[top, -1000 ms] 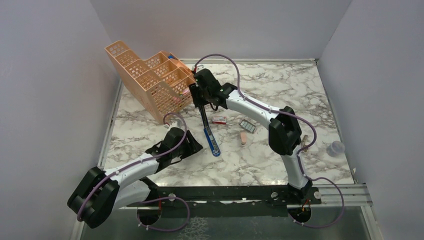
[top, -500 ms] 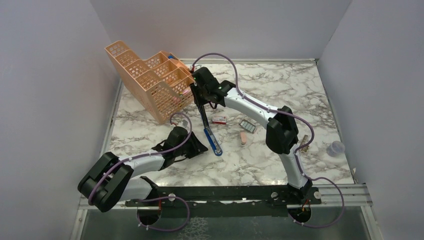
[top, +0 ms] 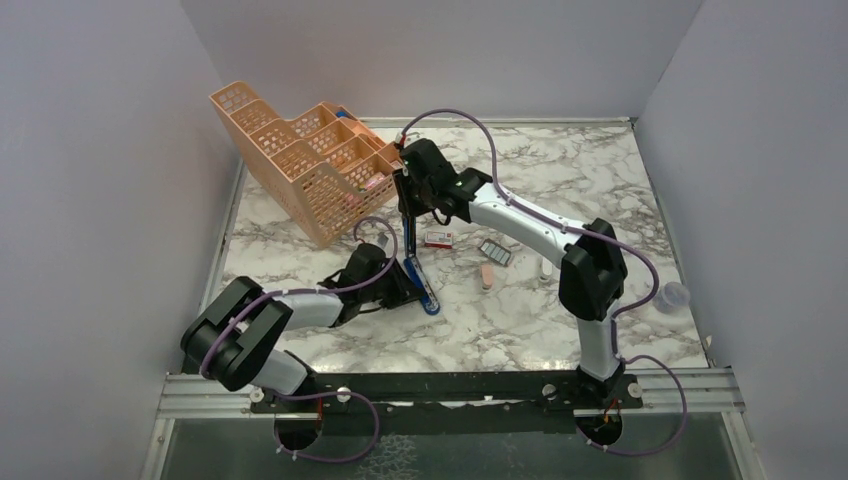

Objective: Load the staples into the stapler

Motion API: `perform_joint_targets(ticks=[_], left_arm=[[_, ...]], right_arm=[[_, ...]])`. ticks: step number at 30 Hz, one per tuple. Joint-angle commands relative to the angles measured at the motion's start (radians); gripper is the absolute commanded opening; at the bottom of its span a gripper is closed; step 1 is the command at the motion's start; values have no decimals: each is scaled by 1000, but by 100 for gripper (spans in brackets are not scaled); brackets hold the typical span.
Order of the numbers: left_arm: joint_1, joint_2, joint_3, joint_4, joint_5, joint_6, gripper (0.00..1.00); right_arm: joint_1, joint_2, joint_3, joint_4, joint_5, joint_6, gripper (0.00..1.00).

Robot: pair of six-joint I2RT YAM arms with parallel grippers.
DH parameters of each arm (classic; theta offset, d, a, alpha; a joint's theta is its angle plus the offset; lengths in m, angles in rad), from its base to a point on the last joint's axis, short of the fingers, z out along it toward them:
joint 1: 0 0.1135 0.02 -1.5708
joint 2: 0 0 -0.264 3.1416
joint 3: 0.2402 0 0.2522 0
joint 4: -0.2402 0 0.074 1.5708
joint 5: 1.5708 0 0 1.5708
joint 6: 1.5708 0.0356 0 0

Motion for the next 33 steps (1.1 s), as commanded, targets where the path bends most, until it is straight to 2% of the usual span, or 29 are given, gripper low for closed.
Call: perform_joint_targets(ticks=[1,6,8,16,25,33], left_arm=[[-1,63,13,-10,13,18,21],[-1,120,24,-9,7,26,8],[-1,136,26,-7,2,30,6],[-1,177,35,-7,-26,41,5],[-1,210,35,-7,-57,41,5],[-1,222,36,-7,-76,47,5]], right_arm=[[3,-71,-24,96,-45,52,25],[4,-95,-46,85,-57,54,24],[4,-104,-52,67,-63,52,24],[8,-206,-196,61,-138,65,24],[54,-317,-339,70,-131,88,24],[61,-391,-469,154,-120,121,24]])
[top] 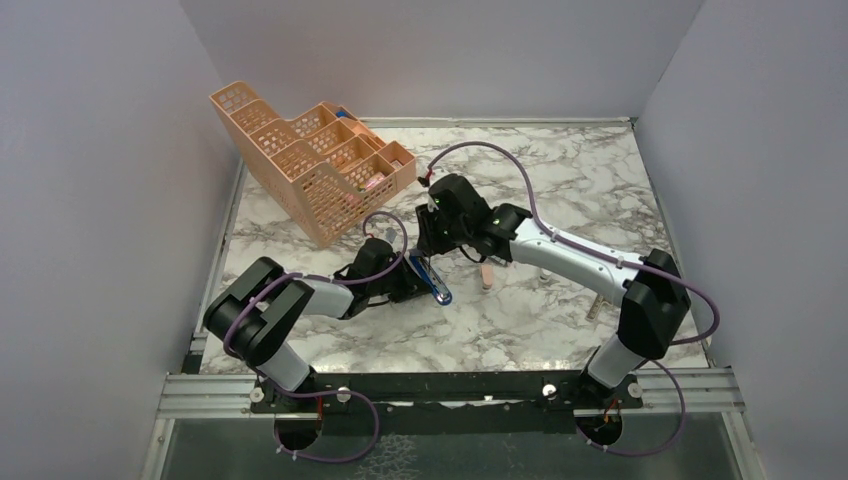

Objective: Load the staples into the stapler

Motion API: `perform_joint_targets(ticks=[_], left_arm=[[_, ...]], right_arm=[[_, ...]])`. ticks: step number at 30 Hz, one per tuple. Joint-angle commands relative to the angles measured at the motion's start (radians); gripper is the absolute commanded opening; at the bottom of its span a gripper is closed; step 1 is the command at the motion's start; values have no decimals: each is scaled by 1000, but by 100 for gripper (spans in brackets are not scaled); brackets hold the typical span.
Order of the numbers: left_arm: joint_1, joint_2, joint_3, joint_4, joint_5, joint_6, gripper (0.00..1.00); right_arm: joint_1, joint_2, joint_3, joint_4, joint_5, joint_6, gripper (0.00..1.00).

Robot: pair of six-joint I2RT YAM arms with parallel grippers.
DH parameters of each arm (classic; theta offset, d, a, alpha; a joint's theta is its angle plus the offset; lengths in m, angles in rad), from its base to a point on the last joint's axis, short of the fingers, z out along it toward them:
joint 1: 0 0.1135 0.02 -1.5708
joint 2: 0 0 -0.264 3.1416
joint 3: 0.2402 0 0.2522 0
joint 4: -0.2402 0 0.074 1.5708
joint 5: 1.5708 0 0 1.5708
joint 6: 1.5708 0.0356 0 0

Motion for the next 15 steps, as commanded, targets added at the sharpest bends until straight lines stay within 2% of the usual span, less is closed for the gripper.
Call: perform_joint_targets(ticks=[1,15], left_arm=[[-1,56,-26,-140,-113,58,5],[-1,68,-17,-139,-114,67,5]], right_arm=[[11,-42,-48,94,-34,54,24],[66,-114,-259,118,17,109,24]])
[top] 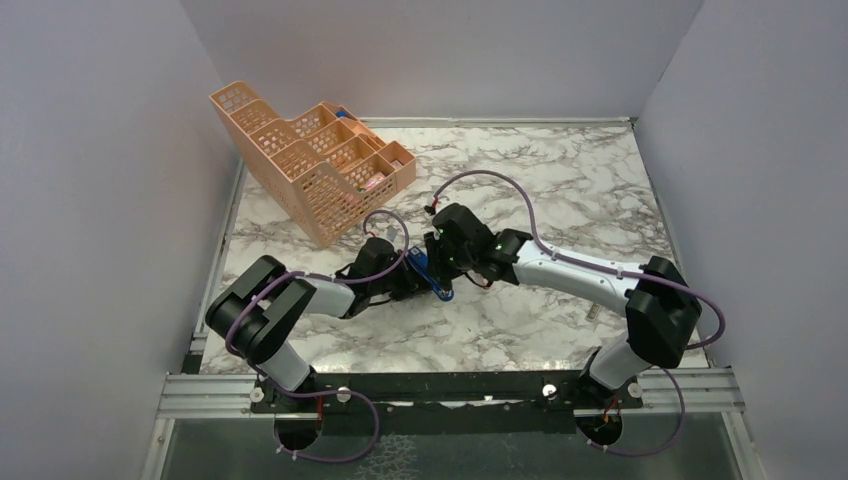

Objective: Load the staples into the stapler

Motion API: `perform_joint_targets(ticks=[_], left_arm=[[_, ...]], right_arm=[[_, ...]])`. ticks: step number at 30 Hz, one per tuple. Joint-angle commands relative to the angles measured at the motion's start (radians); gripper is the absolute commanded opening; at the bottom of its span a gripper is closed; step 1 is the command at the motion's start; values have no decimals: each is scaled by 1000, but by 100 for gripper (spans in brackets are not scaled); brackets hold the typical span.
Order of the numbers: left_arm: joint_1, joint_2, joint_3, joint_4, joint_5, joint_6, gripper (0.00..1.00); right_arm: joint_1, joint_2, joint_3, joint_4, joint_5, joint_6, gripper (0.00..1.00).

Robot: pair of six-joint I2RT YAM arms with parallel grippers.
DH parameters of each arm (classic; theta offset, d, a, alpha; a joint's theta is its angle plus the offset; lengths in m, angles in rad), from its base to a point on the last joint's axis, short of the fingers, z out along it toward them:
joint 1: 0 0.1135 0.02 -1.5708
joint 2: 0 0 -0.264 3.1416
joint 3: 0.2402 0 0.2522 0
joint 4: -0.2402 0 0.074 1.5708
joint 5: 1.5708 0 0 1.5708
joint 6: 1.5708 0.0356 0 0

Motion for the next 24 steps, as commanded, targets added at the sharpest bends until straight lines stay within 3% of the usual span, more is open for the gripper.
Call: perform_joint_targets(ticks=[1,8,14,18,24], left_arm=[[0,57,-24,-157,-87,58,5],[0,46,-27,-157,-85,60,6],[0,-1,-30,-157,-76,76,12],[0,-27,-32,-157,-85,81,18],[0,-25,-29,-157,-80,81,21]], right_arm=[[22,-39,-67,41,31,38,24],[30,-20,-87,-11,121,68,25],[31,-84,-94,-35,142,52,38],[31,-46,-73,-75,162,38,49],[30,50,-18,-126,141,7,51]])
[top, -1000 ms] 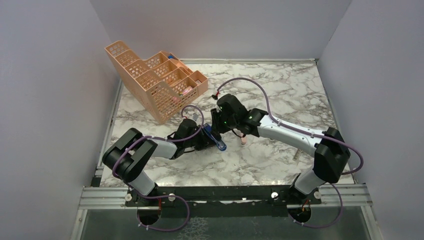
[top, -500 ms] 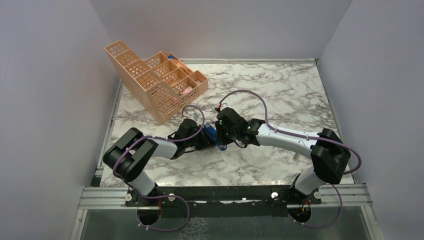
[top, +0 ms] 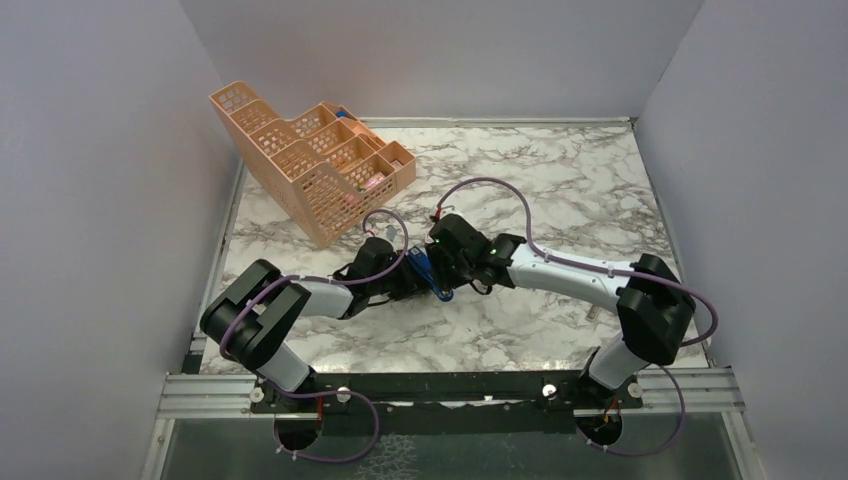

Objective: Load the staples into the stapler

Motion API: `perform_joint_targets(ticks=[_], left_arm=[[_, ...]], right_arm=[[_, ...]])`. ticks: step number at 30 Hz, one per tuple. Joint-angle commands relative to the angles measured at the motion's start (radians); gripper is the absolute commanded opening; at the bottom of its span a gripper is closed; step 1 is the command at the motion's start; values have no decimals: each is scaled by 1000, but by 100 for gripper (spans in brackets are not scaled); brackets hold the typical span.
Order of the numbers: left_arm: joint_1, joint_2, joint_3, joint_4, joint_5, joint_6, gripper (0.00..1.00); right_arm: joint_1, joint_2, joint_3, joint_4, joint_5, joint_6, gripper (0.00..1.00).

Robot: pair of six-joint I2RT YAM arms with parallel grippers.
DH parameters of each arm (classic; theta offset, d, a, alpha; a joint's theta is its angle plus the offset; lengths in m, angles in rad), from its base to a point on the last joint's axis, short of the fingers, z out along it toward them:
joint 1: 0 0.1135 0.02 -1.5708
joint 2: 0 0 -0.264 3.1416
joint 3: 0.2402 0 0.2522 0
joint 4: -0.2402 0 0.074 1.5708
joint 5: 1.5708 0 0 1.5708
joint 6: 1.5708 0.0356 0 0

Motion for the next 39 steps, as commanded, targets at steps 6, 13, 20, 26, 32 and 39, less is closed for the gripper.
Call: perform_joint_targets(ticks=[6,13,20,26,32,39], left_arm=[[1,2,-32,-122,-66,45,22],[1,-7,-34,-127,-72,53,22],[1,-28,-33,-143,-82,56,22],[1,-94,-28,-198,-118,62,23],[1,-173,1,-306,-197,116,24],[2,-317,68,-484,-305,176,35]], right_arm=[[8,104,53,-68,1,-34,27],[7,193,33,-86,-18,3,21],[7,214,55,-87,-18,21,21],[7,126,56,-50,25,22,27],[6,52,37,-19,47,13,49],[7,-119,-13,-16,16,14,63]])
